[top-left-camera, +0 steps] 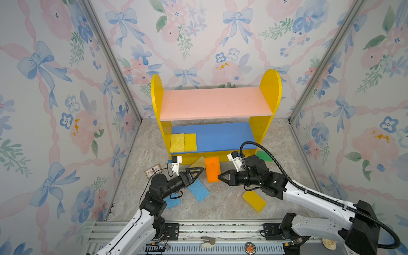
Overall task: Place and organize the cleaning sponges onto the shelf
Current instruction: 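Carry the orange sponge onto the blue shelf with the right gripper while the left withdraws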
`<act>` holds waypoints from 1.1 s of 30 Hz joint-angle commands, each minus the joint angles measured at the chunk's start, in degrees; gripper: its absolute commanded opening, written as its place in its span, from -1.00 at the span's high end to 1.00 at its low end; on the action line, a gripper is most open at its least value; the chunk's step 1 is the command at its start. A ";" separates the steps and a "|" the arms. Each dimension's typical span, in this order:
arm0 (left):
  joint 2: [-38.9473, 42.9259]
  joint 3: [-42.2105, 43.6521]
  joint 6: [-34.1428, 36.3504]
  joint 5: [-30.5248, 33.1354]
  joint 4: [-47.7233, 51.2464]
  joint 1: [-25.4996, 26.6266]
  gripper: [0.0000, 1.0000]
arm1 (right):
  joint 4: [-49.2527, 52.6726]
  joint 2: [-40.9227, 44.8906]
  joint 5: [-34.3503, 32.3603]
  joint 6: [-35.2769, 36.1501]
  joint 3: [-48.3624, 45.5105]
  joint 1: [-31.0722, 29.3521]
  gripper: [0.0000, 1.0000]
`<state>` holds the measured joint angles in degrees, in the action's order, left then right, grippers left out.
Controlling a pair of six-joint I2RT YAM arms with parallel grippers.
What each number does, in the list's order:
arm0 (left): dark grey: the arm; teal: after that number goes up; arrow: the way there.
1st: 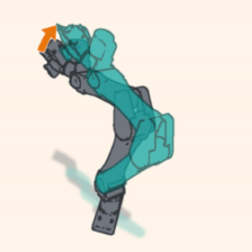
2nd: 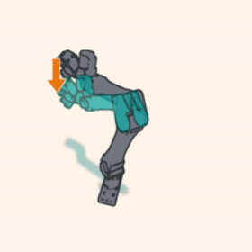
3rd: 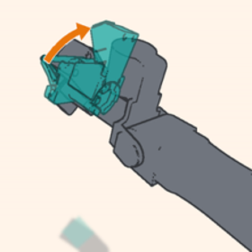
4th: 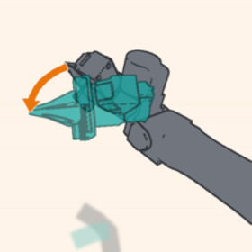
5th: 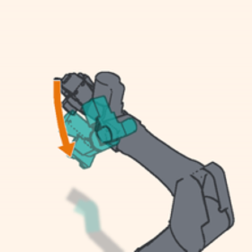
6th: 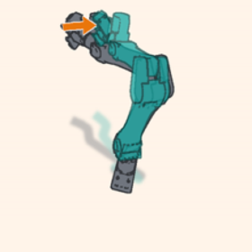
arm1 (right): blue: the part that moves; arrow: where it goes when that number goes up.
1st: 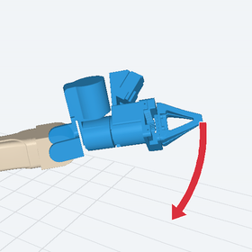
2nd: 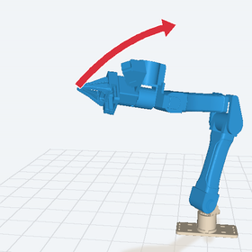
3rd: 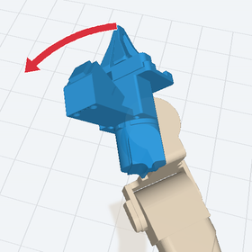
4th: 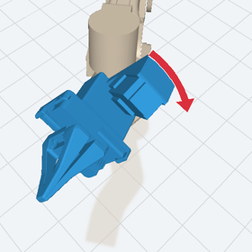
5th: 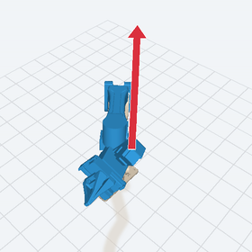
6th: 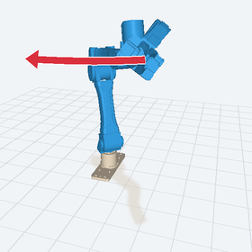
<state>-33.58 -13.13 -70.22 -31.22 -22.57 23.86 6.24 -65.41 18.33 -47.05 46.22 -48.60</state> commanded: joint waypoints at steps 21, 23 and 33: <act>3.81 -19.88 36.13 30.61 44.57 -7.61 -0.96 | 7.52 -32.25 0.71 9.00 31.92 9.88 0.75; 4.01 -19.97 36.37 30.56 44.62 -7.85 -0.96 | 7.41 -33.70 1.00 9.03 33.15 10.12 0.75; 2.94 -19.57 36.28 29.73 44.48 -8.01 -0.96 | 7.81 -40.27 2.94 9.52 39.84 10.89 0.75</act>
<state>-30.33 -31.73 -35.51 -1.91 21.12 16.29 13.63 -103.94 20.38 -38.28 82.89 -38.54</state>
